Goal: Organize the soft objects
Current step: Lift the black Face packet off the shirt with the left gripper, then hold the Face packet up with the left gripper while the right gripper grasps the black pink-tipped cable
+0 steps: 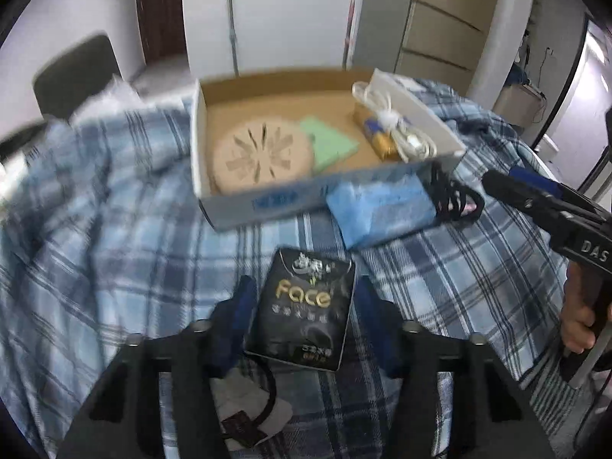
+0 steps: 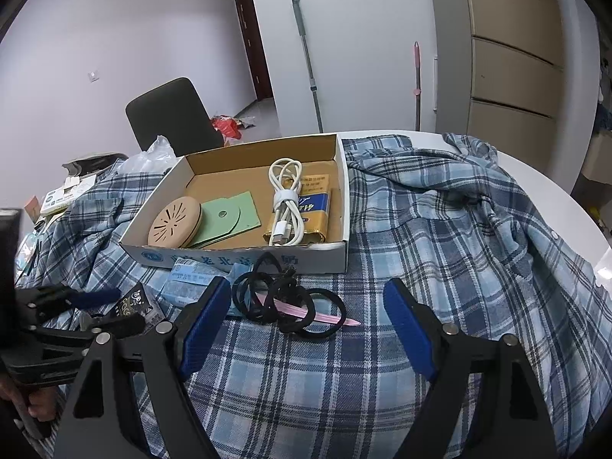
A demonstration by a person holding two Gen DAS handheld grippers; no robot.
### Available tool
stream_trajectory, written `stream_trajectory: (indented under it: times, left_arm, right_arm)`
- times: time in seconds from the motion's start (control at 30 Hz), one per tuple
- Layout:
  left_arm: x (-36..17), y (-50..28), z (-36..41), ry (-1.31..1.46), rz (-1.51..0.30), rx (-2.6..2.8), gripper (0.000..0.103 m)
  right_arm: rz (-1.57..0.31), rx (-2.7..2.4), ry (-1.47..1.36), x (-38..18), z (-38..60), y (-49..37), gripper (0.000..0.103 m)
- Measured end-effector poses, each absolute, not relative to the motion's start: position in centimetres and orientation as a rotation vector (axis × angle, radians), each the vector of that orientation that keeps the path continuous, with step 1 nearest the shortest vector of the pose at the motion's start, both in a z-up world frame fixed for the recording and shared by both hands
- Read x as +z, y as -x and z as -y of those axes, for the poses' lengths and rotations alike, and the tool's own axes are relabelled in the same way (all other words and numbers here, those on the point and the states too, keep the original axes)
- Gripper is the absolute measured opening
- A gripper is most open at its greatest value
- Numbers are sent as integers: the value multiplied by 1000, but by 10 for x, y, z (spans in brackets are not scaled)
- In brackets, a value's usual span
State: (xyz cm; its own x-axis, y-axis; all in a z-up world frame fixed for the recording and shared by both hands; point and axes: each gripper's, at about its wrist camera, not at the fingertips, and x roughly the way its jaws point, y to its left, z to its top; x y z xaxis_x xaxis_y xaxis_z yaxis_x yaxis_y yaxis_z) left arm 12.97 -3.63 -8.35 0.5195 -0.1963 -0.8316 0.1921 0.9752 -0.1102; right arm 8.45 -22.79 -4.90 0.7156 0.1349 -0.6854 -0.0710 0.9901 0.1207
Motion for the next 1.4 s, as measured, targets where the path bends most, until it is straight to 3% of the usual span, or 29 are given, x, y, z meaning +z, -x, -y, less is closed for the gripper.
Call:
stream_trajectory:
  times: [0.23, 0.27, 0.3, 0.43, 0.47, 0.5, 0.53, 0.6, 0.73, 1.03, 1.27, 1.4]
  left_arm:
    - [-83, -128, 38, -12, -994, -252, 52]
    - [-84, -128, 39, -23, -999, -250, 56]
    - [-85, -129, 41, -34, -1008, -246, 67]
    - [-89, -132, 43, -43, -1029, -239, 68]
    - [-89, -132, 42, -39, -1030, -240, 67]
    - [-89, -132, 41, -36, -1030, -242, 56]
    - [-90, -133, 41, -35, -1033, -241, 52]
    - [-89, -131, 41, -32, -1022, -243, 50]
    - [-73, -122, 41, -28, -923, -269, 49]
    - [-23, -85, 28, 2, -522, -237, 49]
    - [-23, -87, 24, 16, -523, -213, 49]
    - [-23, -88, 20, 34, -532, -216, 49]
  right_arm:
    - [-771, 114, -88, -49, 228, -85, 81]
    - [-769, 112, -90, -49, 228, -85, 81]
    - [-767, 111, -93, -49, 229, -84, 81]
    - [-769, 109, -98, -49, 231, -85, 81]
    - [-770, 109, -98, -49, 231, -85, 81]
    - [-771, 110, -97, -49, 231, -85, 81]
    - [-773, 110, -97, -50, 231, -85, 81]
    - [-775, 110, -96, -50, 231, -85, 81]
    - [-773, 111, -99, -50, 231, -85, 81]
    - [-872, 178, -59, -64, 217, -96, 81]
    - [-1036, 186, 15, -88, 200, -116, 84]
    - [-1009, 137, 66, -88, 195, -121, 72]
